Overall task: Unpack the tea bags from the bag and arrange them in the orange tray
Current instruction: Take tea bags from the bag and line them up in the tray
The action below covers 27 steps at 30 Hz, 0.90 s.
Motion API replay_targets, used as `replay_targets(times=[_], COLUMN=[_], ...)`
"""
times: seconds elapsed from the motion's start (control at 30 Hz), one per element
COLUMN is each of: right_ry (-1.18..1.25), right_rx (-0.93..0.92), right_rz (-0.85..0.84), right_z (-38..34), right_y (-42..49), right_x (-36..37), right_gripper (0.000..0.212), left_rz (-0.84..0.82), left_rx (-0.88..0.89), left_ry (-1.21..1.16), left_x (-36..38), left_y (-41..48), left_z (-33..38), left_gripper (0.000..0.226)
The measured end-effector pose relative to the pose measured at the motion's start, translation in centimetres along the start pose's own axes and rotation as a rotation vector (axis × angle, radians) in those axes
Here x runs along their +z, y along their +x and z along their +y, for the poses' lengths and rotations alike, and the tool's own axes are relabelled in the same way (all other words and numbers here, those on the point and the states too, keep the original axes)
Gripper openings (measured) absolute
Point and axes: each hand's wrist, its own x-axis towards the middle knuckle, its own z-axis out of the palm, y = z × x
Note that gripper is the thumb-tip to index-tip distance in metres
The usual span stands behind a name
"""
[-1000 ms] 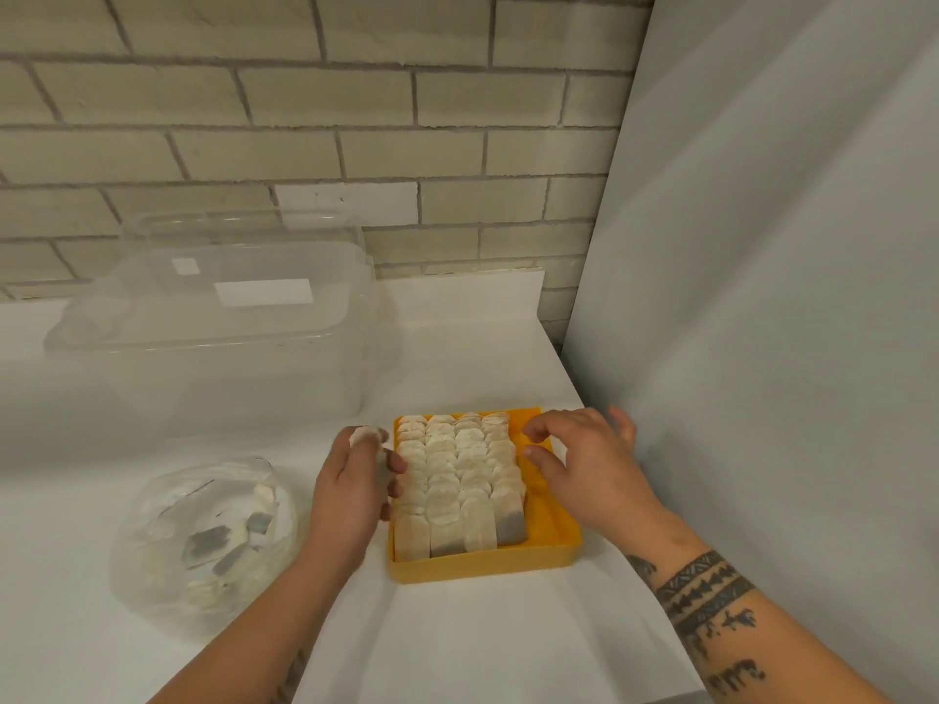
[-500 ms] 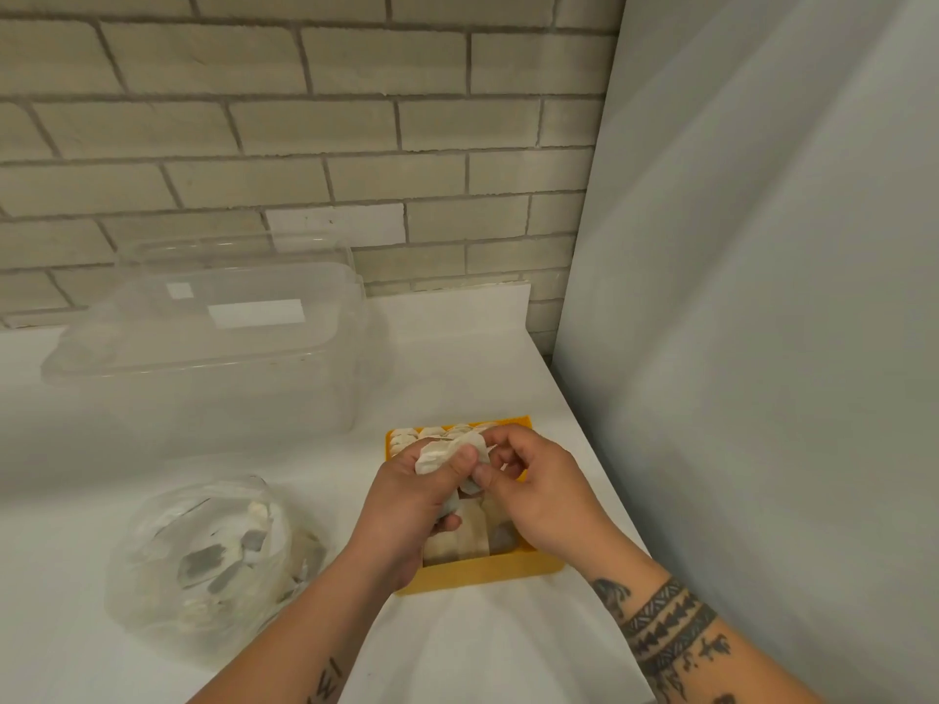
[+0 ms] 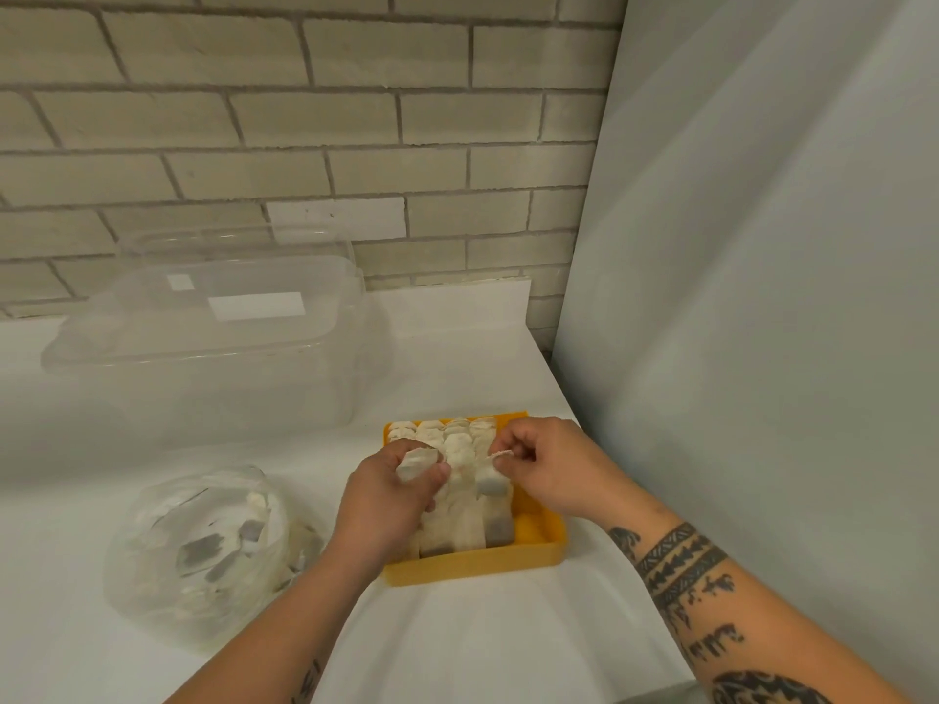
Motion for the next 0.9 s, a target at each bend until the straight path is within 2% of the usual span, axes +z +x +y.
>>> replay_targets(times=[0.17, 0.3, 0.67, 0.9], right_ry=[-0.420, -0.576, -0.627, -0.702], right_rx=[-0.078, -0.111, -0.071, -0.101], right_rz=[-0.233, -0.228, -0.045, -0.110], right_z=[0.8, 1.9, 2.2, 1.6], right_y=[0.0, 0.2, -0.5, -0.1], right_x=[1.0, 3.3, 4.0, 4.3], right_gripper=[0.014, 0.017, 0.023, 0.023], left_rz=[0.133, 0.127, 0.129, 0.109], left_rx=[0.027, 0.036, 0.033, 0.014], left_ry=[0.217, 0.232, 0.232, 0.204], left_x=[-1.3, -1.1, -1.2, -1.3], left_y=[0.7, 0.6, 0.5, 0.4], left_z=[-2.1, -2.2, -2.4, -2.4], left_gripper=[0.016, 0.019, 0.019, 0.018])
